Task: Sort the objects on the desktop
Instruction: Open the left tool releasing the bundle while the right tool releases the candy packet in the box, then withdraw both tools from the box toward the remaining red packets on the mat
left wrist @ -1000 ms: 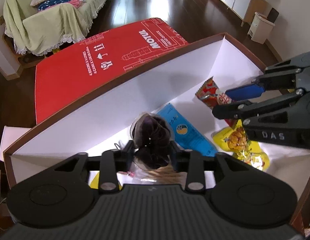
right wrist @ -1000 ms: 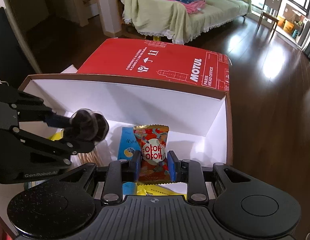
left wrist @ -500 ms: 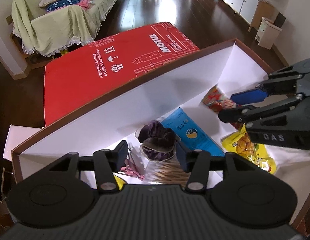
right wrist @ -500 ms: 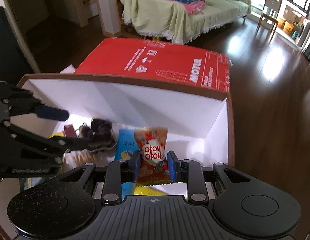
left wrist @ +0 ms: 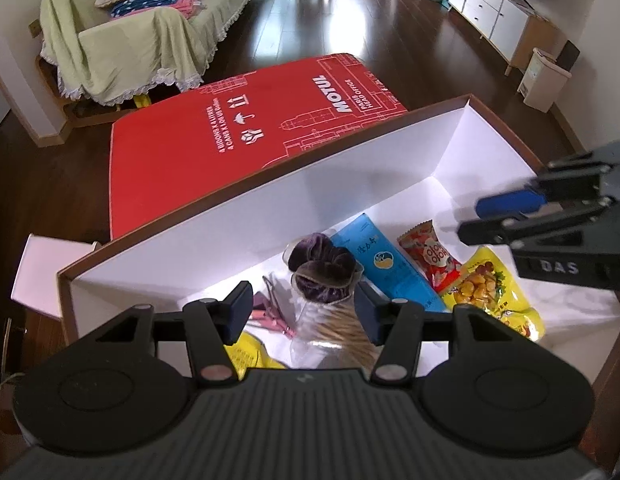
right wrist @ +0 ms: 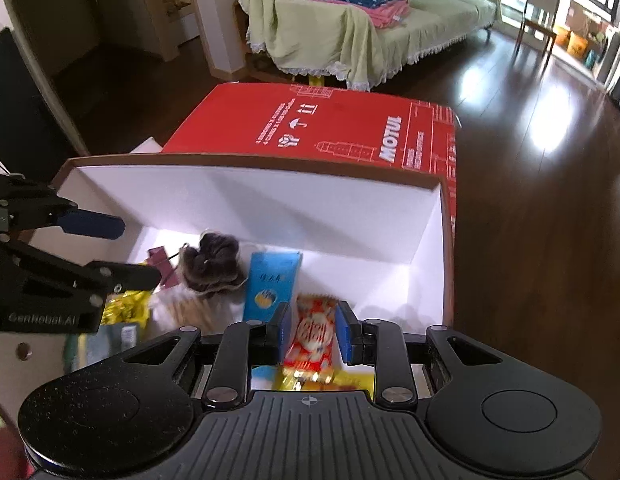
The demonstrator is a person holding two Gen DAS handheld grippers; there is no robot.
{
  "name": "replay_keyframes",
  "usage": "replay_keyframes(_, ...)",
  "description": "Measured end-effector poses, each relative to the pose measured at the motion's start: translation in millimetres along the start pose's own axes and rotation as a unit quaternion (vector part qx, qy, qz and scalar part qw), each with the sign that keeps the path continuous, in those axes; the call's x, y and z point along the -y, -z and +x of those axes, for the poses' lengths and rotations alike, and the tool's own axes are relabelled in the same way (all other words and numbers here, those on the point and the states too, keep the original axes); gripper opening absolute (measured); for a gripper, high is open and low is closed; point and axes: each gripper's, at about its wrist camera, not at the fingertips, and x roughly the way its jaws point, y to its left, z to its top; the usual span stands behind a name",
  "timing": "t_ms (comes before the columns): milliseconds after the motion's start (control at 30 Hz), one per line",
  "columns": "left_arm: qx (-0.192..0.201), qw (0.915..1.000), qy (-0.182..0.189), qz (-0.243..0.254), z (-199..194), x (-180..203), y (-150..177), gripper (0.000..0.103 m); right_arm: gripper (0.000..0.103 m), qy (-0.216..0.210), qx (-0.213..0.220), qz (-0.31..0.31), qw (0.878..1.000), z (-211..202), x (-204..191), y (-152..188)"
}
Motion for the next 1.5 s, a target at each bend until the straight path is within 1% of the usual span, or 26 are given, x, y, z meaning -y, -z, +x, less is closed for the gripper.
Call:
replay_keyframes(267, -0.005, 0.9997, -0.006, -0.021, -25, 2, 14, 0.052, 0.027, -0.017, -0.002, 0.038, 0.999, -29, -4, 27)
replay_keyframes(433, 0.001, 0.9997, -0.013, -0.023, -44, 9, 23, 0.052, 0.028, -0.015, 0.002, 0.052, 0.999, -45, -8, 40)
replay_keyframes(467, 0.003, 0.9996, -0.015, -0.023, -48, 10, 24, 0.053, 0.033, -0.014, 0.003, 0.054, 0.998, -48, -9, 43)
replay_keyframes(500, 0.004, 0.9996, -0.017, -0.022, -52, 12, 26, 0.055, 0.06, -0.011, 0.008, 0.057, 0.998, -53, -11, 45)
replay_keyframes(533, 0.006, 0.9996, -0.019, -0.021, -56, 13, 28, 0.056, 0.074, -0.006, 0.018, 0.058, 0.998, -59, -12, 48)
replay_keyframes(567, 0.008, 0.9995, -0.02, -0.021, -60, 14, 30, 0.056, 0.081, -0.003, 0.03, 0.057, 0.998, -65, -14, 50)
replay_keyframes(733, 0.019, 0.9992, -0.025, -0.024, -83, 20, 39, 0.057, 0.081, 0.0, 0.047, 0.061, 0.997, -87, -19, 60)
replay_keyframes(800, 0.026, 0.999, -0.026, -0.025, -94, 22, 45, 0.06, 0.081, 0.0, 0.057, 0.067, 0.996, -96, -21, 65)
replay_keyframes(900, 0.036, 0.9986, -0.028, -0.027, -111, 25, 54, 0.061, 0.081, -0.001, 0.071, 0.077, 0.995, -110, -24, 74)
replay_keyframes(1067, 0.051, 0.9975, -0.029, -0.04, -141, 23, 80, 0.062, 0.081, -0.009, 0.096, 0.097, 0.991, -137, -32, 92)
replay_keyframes(1233, 0.059, 0.9958, -0.035, -0.06, -169, 17, 117, 0.063, 0.081, -0.027, 0.117, 0.097, 0.988, -162, -50, 110)
replay_keyframes(1333, 0.056, 0.9954, -0.035, -0.07, -178, 17, 141, 0.063, 0.081, -0.035, 0.113, 0.087, 0.989, -167, -63, 122)
replay_keyframes(1433, 0.047, 0.9953, -0.03, -0.079, -178, 20, 164, 0.064, 0.081, -0.044, 0.093, 0.081, 0.991, -162, -74, 137)
replay_keyframes(1500, 0.034, 0.9953, -0.025, -0.087, -172, 23, 176, 0.063, 0.081, -0.043, 0.073, 0.078, 0.993, -153, -80, 146)
